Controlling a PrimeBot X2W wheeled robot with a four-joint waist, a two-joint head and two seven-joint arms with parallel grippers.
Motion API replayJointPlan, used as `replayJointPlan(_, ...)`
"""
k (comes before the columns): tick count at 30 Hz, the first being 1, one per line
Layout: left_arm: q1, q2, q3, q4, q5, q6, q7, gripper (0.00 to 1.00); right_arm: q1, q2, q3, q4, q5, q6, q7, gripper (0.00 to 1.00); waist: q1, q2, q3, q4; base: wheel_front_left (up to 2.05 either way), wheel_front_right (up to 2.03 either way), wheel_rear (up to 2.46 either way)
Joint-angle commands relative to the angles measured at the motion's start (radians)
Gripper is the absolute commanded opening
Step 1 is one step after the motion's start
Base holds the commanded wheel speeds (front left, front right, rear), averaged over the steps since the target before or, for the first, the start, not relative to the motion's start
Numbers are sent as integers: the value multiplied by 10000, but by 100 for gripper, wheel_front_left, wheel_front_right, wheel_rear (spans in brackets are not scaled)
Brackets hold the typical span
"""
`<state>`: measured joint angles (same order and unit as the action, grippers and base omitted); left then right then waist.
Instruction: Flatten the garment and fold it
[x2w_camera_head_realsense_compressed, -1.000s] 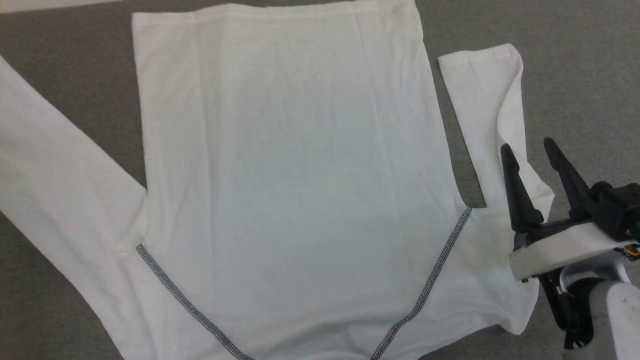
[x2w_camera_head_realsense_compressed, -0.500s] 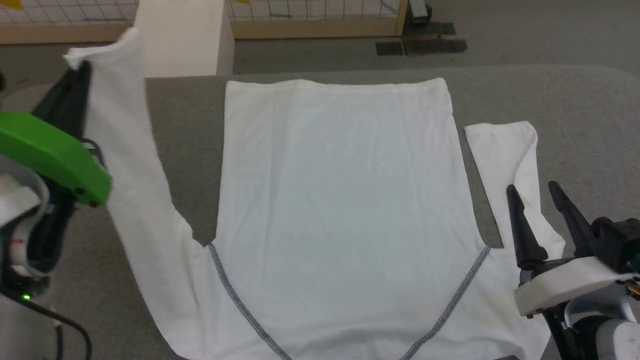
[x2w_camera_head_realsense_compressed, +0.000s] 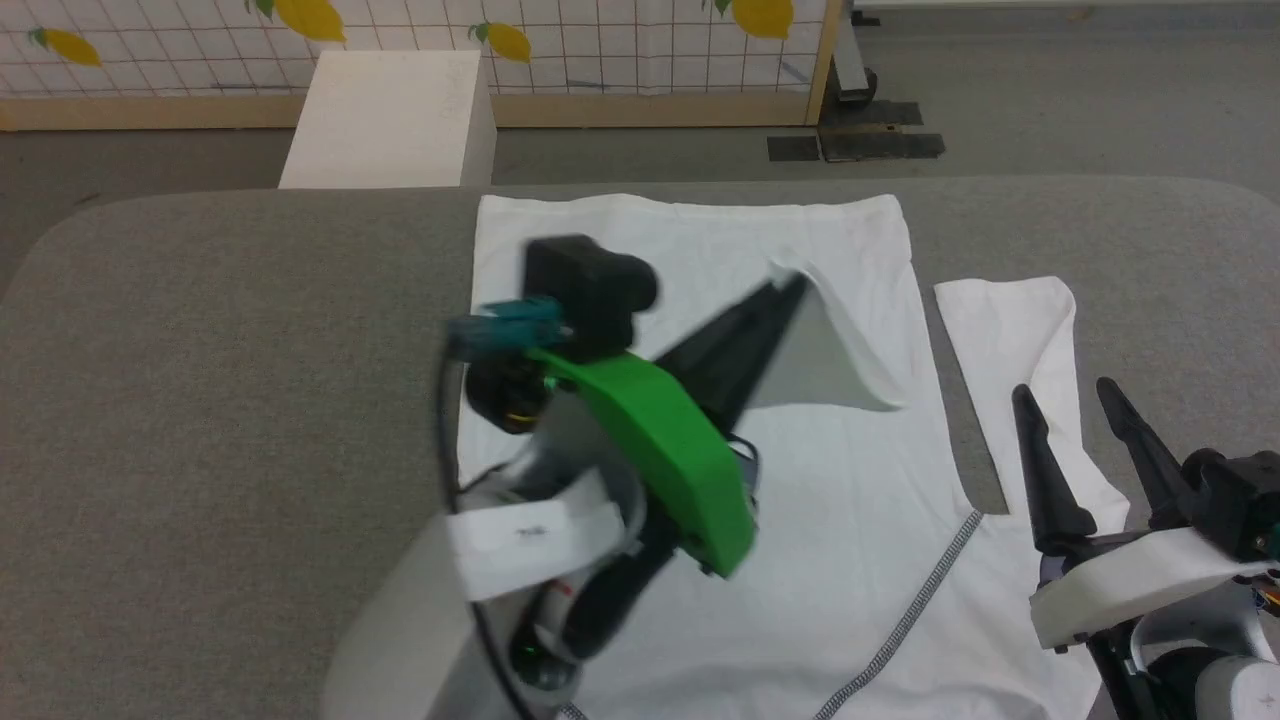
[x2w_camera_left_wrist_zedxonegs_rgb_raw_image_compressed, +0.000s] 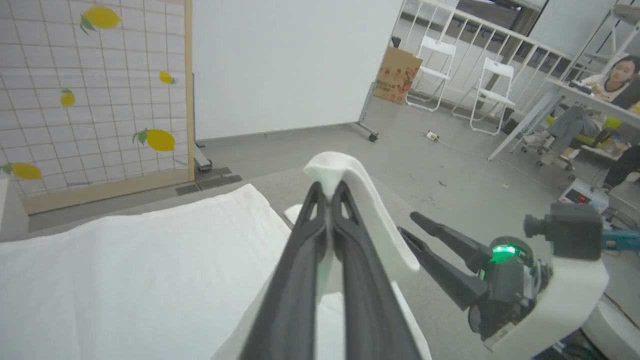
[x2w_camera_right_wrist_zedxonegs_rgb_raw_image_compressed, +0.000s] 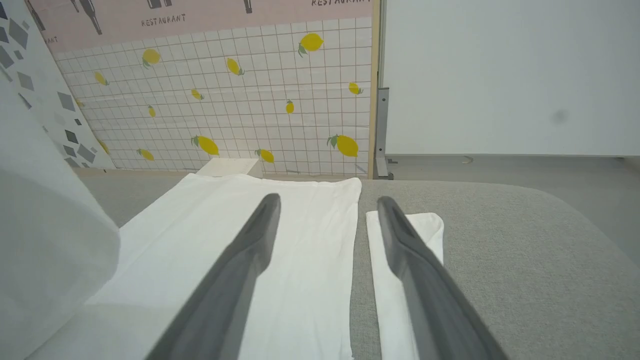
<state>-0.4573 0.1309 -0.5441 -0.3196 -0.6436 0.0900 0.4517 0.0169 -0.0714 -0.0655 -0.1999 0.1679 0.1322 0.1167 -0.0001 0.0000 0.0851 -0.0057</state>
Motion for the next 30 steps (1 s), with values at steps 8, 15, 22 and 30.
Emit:
replayJointPlan(8, -397, -765, -1936, 3260, -94, -337, -998, 0, -291, 64, 169, 66, 87, -15, -60, 100, 1, 0, 779, -704, 0, 0, 0)
replayJointPlan(15, -915, -802, -3323, 5296, -537, -240, -1832, 0, -593, 30, 380, 221, 164, -15, -145, 100, 1, 0, 1180, -1136, 0, 0, 0)
replayJointPlan(22, -1535, -804, -5061, 7275, -810, -682, -1519, 0, -813, 29, 524, 421, 232, -15, -288, 100, 1, 0, 1456, -1478, 0, 0, 0)
replayJointPlan(30, -1742, -805, -5786, 7881, -1707, -1054, -1331, 100, -811, 11, 428, 614, 265, -15, -364, 100, 1, 0, 1413, -1473, 0, 0, 0)
